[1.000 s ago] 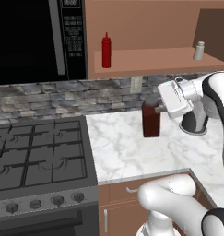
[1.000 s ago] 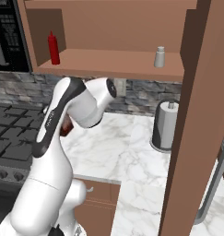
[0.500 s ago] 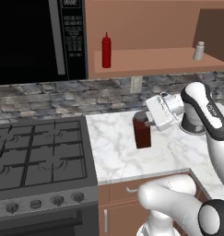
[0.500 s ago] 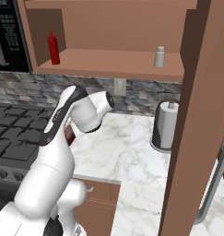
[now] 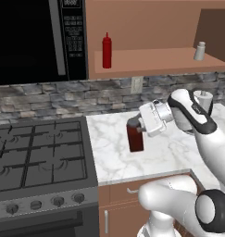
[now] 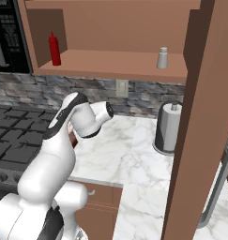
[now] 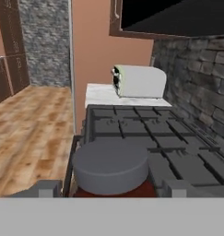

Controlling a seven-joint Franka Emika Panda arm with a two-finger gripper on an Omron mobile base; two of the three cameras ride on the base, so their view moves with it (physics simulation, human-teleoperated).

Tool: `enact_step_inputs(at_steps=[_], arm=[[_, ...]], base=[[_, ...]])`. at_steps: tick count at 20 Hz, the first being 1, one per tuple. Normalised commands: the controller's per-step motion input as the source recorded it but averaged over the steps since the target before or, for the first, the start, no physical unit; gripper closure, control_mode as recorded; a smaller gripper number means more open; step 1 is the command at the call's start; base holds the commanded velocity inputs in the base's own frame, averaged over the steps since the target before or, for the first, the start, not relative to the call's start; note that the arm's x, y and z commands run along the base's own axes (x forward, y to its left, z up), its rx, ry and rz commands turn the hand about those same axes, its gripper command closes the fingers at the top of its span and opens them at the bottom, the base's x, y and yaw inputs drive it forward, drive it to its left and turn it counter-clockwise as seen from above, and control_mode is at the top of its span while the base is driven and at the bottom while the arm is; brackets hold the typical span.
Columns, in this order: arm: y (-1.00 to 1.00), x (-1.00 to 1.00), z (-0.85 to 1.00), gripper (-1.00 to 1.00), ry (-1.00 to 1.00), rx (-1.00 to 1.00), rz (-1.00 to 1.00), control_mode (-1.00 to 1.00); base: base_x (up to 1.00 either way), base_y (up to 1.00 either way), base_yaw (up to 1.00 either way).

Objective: Collect the paprika, ketchup, and shaker from the cabinet and place them next to the stove.

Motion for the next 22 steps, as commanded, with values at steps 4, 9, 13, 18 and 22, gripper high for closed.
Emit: enact_step_inputs(at_steps=[4, 9, 13, 18, 22], arm=[[0.15, 0.65, -0.32, 1.0, 0.0, 0.03, 0.0, -1.0], [0.15, 0.75, -0.28, 1.0, 0.01, 0.05, 0.01, -1.0], [0.24, 0.72, -0.27, 1.0, 0.02, 0.04, 0.01, -1.0], [0.18, 0.58, -0.22, 1.0, 0.03, 0.01, 0.01, -1.0], [0.01, 0.58, -0.11, 1.0, 0.01, 0.02, 0.03, -1.0]], base=[[0.0, 0.0, 0.0], [0.0, 0.0, 0.0], [0.0, 0.0, 0.0], [0.0, 0.0, 0.0], [0.0, 0.0, 0.0]])
